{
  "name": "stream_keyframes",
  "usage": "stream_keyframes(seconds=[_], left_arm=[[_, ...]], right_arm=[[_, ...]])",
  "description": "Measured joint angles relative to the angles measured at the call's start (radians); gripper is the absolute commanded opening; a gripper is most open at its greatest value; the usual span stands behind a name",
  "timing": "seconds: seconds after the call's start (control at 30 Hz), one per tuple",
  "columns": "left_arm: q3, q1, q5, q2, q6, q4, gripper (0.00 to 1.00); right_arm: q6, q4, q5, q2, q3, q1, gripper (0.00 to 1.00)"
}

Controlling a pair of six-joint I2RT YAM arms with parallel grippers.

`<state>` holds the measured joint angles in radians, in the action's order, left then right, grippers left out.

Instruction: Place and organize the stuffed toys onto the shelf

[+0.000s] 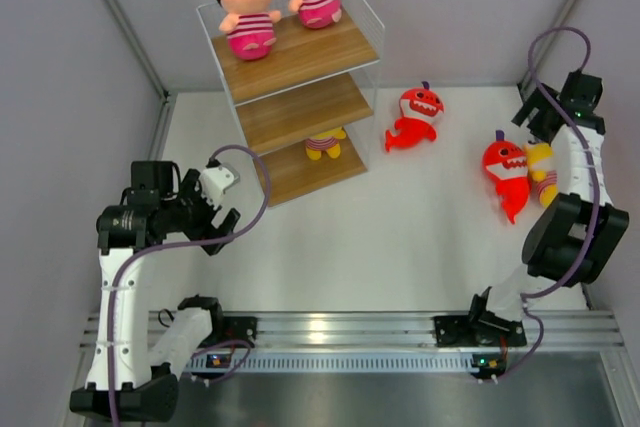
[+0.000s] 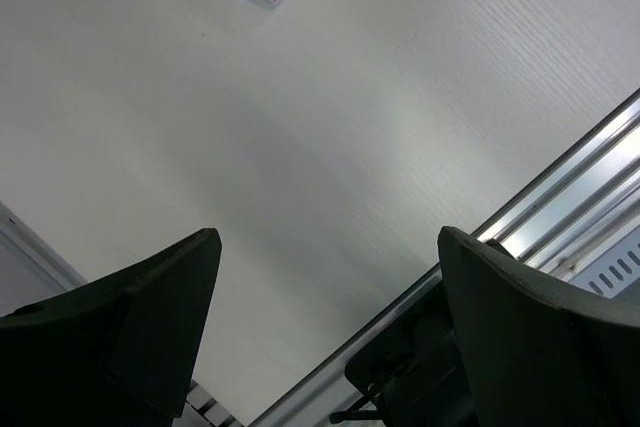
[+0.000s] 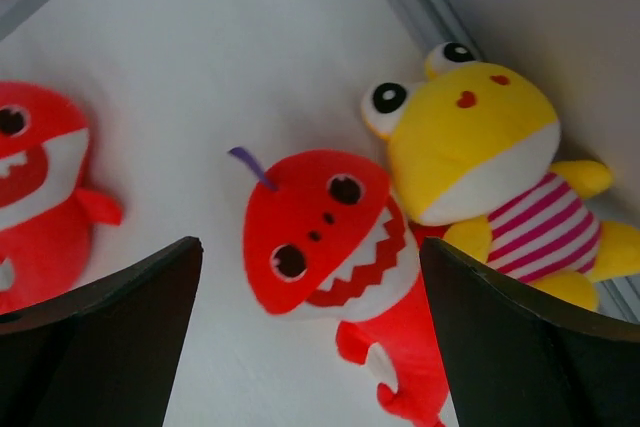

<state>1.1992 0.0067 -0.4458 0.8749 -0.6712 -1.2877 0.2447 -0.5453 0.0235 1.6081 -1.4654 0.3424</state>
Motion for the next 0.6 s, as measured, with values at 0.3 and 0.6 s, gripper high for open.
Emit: stream_keyframes(seconds=[0.3,0.6], left_arm=[[0.000,0.000,0.069,0.000,0.018,0.000,0.97],[0.016,0.000,0.123,-0.002,0.031,0.000,0.97]], right_arm=[[0.081,0.183,-0.268,0.113,0.023,0.056,0.92],[0.133,0.215,-0.303,0.343,-0.003,0.068,0.84]])
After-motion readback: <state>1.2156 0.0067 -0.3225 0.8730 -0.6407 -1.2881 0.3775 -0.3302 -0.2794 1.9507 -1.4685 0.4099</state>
